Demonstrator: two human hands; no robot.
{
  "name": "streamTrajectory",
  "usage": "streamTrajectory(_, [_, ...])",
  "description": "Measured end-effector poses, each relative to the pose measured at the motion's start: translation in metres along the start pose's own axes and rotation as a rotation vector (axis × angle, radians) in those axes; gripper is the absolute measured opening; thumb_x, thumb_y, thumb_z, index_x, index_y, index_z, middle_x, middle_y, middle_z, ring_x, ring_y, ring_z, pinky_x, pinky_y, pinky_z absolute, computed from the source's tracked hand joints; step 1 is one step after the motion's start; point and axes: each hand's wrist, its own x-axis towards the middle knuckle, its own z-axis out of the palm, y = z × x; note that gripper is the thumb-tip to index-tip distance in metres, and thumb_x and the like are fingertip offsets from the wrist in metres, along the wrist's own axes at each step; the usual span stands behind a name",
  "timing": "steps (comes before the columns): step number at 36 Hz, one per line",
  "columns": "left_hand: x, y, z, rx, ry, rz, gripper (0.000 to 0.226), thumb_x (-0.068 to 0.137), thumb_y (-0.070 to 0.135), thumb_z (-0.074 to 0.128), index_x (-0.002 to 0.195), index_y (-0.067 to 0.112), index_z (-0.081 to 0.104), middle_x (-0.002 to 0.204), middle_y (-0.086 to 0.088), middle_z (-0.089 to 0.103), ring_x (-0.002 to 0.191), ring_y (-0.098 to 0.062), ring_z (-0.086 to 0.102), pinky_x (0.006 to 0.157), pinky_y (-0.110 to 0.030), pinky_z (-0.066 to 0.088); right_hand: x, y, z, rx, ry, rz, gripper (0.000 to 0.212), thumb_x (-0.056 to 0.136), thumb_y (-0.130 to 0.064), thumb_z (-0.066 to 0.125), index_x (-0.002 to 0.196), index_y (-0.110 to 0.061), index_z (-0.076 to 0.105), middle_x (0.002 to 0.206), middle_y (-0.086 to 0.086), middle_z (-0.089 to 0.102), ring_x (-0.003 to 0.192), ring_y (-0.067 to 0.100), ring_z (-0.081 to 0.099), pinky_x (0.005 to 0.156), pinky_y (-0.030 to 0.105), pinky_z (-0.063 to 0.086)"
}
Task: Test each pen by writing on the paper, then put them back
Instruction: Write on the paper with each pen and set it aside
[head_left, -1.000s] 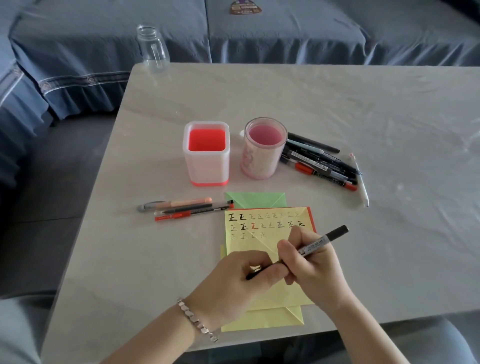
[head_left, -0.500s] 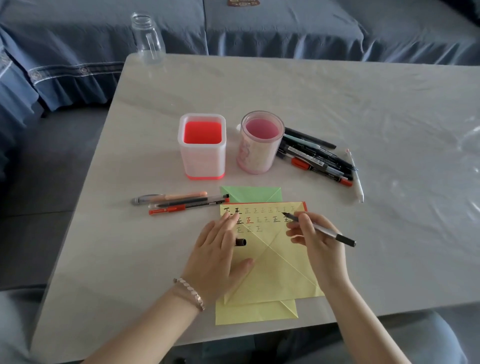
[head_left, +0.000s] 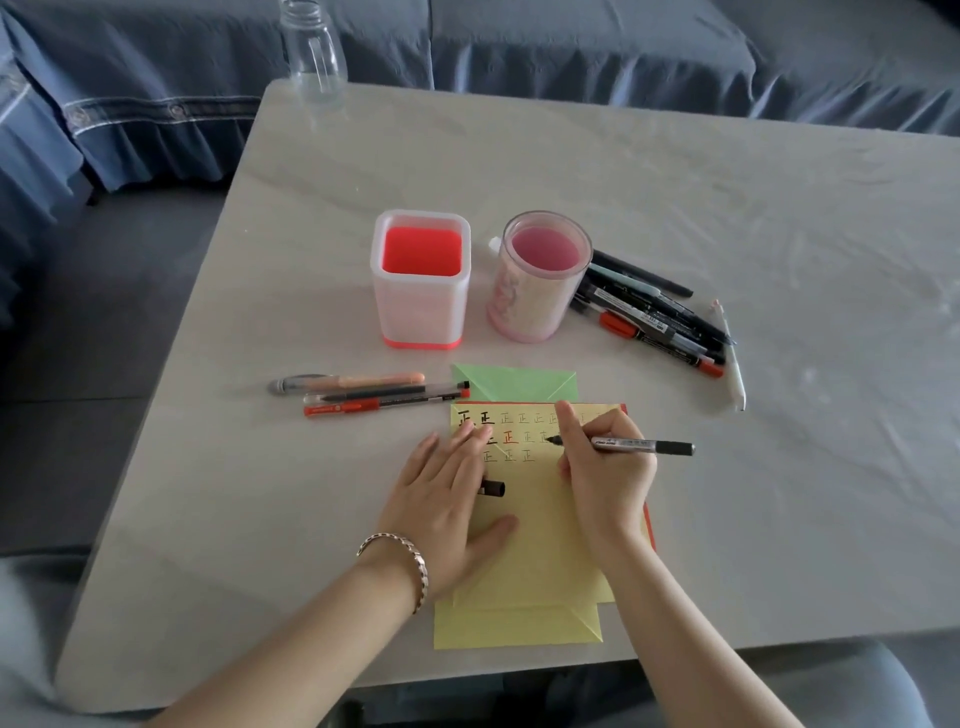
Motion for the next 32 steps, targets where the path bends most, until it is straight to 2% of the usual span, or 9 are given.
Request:
streamTrajectory(4, [-0.0001,-0.0006,0.0006,-0.019,0.000,0.000,0.074,0.080,0.053,0.040,0.132,0.002,0.039,0.133,-0.007,0.052,0.128,-0.020,0.044,0.105,-0.036,0.020,-0.0006,-0.0003,0.0003,-0.067,0.034,-0.045,0.039,0.083,-0.006,0.063,0.052,-0.007,0.039,0.044,0.003,0.039,0.037,0.003,0.040,0.041,0.012,0.029])
streamTrajectory(8, [-0.0002,-0.0012,0.0017,-0.034,0.002,-0.004,0.074,0.079,0.053,0.042,0.133,0.002,0.041,0.134,-0.005,0.052,0.129,-0.017,0.039,0.107,-0.035,0.018,-0.0007,0.0017,-0.0003,-0.103,0.023,-0.079,0.044,0.081,0.002,0.060,0.050,-0.011,0.032,0.045,-0.001,0.029,0.038,0.005,0.031,0.040,0.012,0.025])
streamTrajectory(13, [-0.0003,-0.0019,0.0027,-0.023,0.003,0.000,0.074,0.079,0.053,0.042,0.133,0.002,0.041,0.133,-0.005,0.052,0.130,-0.016,0.037,0.107,-0.035,0.018,-0.0014,0.0046,0.0006,-0.123,-0.012,-0.075,0.046,0.080,0.001,0.060,0.049,-0.015,0.030,0.040,-0.011,0.026,0.038,0.007,0.028,0.040,0.014,0.023])
streamTrajectory(20, [-0.0005,-0.0009,0.0027,-0.030,0.017,0.004,0.073,0.078,0.051,0.042,0.131,0.001,0.043,0.133,-0.005,0.052,0.129,-0.017,0.040,0.107,-0.035,0.018,-0.0006,0.0038,0.0014,-0.120,-0.003,-0.061,0.045,0.080,0.001,0.060,0.049,-0.014,0.031,0.040,-0.010,0.028,0.038,0.006,0.028,0.039,0.013,0.023])
streamTrajectory(23, [-0.0006,-0.0006,0.0030,-0.034,0.029,0.007,0.071,0.079,0.051,0.043,0.130,0.001,0.044,0.133,-0.006,0.052,0.128,-0.018,0.041,0.106,-0.037,0.020,-0.0004,0.0031,0.0016,-0.131,0.004,-0.059,0.044,0.081,-0.001,0.060,0.049,-0.013,0.032,0.044,-0.002,0.030,0.038,0.007,0.029,0.039,0.013,0.023])
streamTrajectory(28, [-0.0004,-0.0004,0.0034,-0.031,0.051,0.022,0.067,0.078,0.049,0.043,0.122,0.000,0.051,0.133,-0.008,0.052,0.128,-0.019,0.040,0.105,-0.038,0.022,-0.0008,0.0023,0.0018,-0.157,-0.005,-0.067,0.037,0.080,-0.003,0.061,0.053,-0.003,0.037,0.045,0.001,0.032,0.040,0.008,0.029,0.039,0.014,0.023])
streamTrajectory(32, [-0.0006,-0.0003,0.0034,-0.019,0.049,0.021,0.064,0.078,0.050,0.043,0.116,0.000,0.055,0.133,-0.008,0.053,0.126,-0.021,0.045,0.104,-0.038,0.023,-0.0001,0.0034,0.0020,-0.169,-0.007,-0.074,0.039,0.081,-0.004,0.062,0.052,-0.008,0.036,0.046,-0.001,0.031,0.040,0.008,0.029,0.039,0.014,0.023])
